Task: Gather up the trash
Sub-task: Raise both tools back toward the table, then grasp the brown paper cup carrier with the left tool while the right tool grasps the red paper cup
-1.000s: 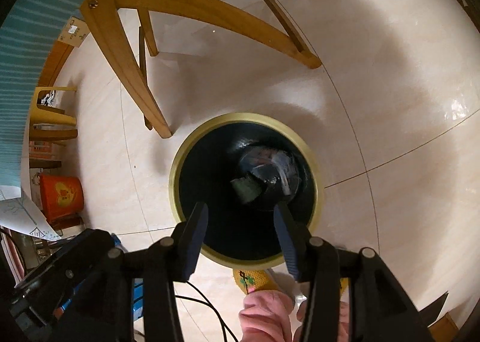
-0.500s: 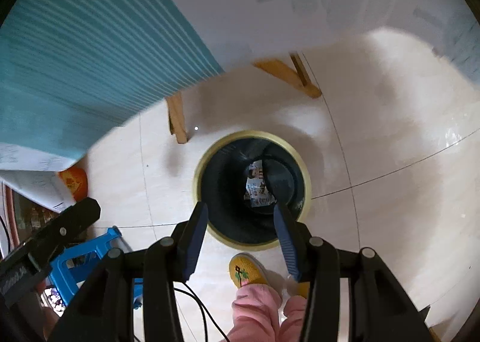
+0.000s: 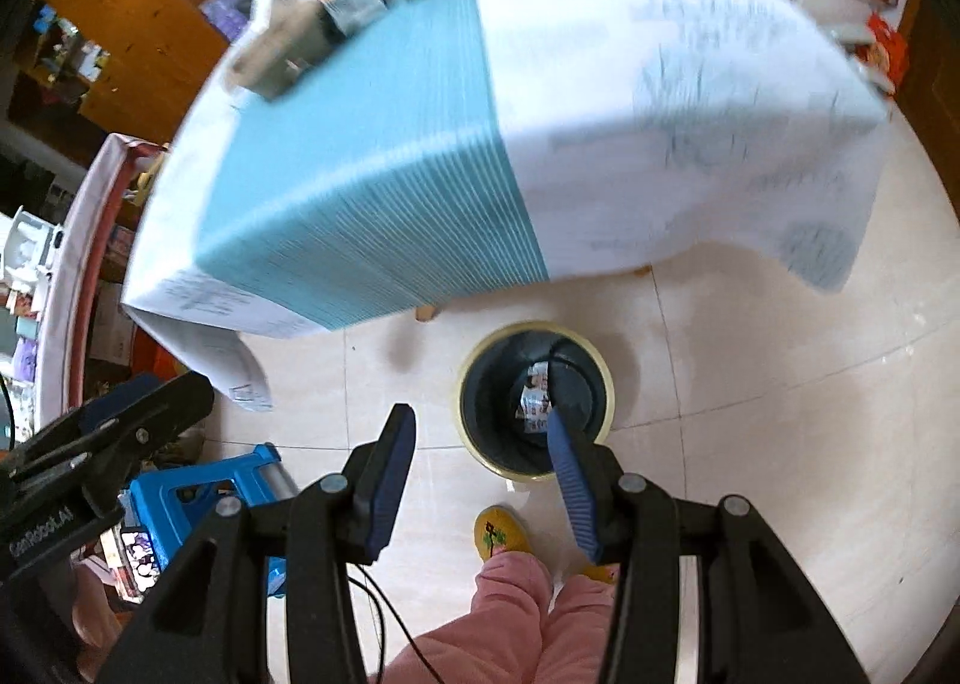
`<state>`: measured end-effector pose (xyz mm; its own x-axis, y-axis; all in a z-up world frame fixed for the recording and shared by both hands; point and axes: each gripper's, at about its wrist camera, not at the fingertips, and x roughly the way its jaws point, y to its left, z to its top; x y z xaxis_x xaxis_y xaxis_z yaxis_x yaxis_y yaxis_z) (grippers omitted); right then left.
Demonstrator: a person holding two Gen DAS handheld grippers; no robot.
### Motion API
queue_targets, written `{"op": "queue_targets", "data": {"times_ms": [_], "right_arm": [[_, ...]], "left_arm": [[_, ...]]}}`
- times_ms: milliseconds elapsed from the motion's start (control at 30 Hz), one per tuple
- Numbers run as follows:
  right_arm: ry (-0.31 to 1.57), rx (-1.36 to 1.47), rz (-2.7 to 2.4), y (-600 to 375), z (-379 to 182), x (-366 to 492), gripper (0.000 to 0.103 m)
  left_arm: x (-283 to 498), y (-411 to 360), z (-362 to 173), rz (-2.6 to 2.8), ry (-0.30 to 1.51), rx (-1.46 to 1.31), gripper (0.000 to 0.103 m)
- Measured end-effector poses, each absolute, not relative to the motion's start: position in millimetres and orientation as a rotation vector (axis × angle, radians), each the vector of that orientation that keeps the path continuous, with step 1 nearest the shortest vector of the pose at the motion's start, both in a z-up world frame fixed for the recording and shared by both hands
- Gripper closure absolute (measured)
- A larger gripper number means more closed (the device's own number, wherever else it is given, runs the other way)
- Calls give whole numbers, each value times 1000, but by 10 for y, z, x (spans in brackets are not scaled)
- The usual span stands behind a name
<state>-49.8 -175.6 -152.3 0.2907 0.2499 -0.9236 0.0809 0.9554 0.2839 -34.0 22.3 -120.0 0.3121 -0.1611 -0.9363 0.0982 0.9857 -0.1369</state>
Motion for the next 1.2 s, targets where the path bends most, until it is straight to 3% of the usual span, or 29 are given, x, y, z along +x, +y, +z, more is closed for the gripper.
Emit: {"op": "queue_targets", "data": {"times_ms": [233,533,867,1200], "right_arm": [[1140,262,102,-1749,-746,-555,57],[971,228,68,-1701,-90,-543,57],[918,172,91,-1610,126,-328,57],[928,119,189,-1722,35,468,57]], "left_arm": [[-300,483,-486,-164,1124,-61,28],[-186,680,-8,-155,998,-68,24],[37,699,143,-155,956,-64,24],[662,677,-71,-22,1002,-116,24]]}}
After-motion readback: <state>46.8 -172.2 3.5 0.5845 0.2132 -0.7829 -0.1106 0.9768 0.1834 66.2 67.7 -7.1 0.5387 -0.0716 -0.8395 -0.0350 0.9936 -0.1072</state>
